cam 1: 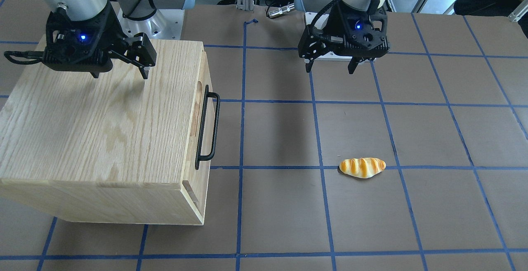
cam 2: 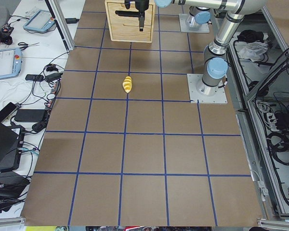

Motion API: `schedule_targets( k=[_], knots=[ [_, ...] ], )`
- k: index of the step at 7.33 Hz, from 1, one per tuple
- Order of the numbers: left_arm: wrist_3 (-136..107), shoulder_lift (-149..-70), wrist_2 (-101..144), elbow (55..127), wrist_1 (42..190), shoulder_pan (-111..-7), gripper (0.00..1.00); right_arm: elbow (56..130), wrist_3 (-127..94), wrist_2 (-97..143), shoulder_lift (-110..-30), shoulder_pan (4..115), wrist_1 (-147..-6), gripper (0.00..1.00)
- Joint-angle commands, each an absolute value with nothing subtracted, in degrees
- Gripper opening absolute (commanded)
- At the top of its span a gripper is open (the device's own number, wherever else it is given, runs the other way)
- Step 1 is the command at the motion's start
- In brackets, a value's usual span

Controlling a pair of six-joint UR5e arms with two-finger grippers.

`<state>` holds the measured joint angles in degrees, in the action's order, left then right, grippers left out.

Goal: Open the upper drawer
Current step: 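Move the left gripper toward the black drawer handle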

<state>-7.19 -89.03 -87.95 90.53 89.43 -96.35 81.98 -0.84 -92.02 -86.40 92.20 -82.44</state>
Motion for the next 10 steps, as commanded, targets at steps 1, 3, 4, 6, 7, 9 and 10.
schedule_targets(
  k=[1,3,4,6,7,9,10],
  knots=[
    [-8.2,-95.0,-85.1,90.4,83.5,-101.6,1.00,81.9,-0.9,-92.0,-86.4,92.2,-82.4,1.00],
    [-13.0,-100.2,-79.1,88.3,79.0,-106.1,1.00,82.0,-0.9,-92.0,-86.4,92.2,-82.4,1.00],
    [-13.2,-101.5,-78.0,86.9,77.0,-106.7,1.00,81.9,-0.9,-92.0,-86.4,92.2,-82.4,1.00],
    [-11.9,-103.9,-73.2,86.2,72.9,-107.0,1.00,82.0,-0.9,-92.0,-86.4,92.2,-82.4,1.00],
    [-11.3,-105.5,-73.1,86.2,72.4,-107.1,1.00,82.0,-0.9,-92.0,-86.4,92.2,-82.4,1.00],
    [-10.4,-107.5,-72.9,86.2,69.9,-107.1,1.00,81.9,-0.8,-92.0,-86.4,92.2,-82.4,1.00],
    [-10.5,-107.7,-69.8,86.2,68.3,-107.1,1.00,82.0,-0.9,-92.0,-86.4,92.2,-82.4,1.00]
  ],
)
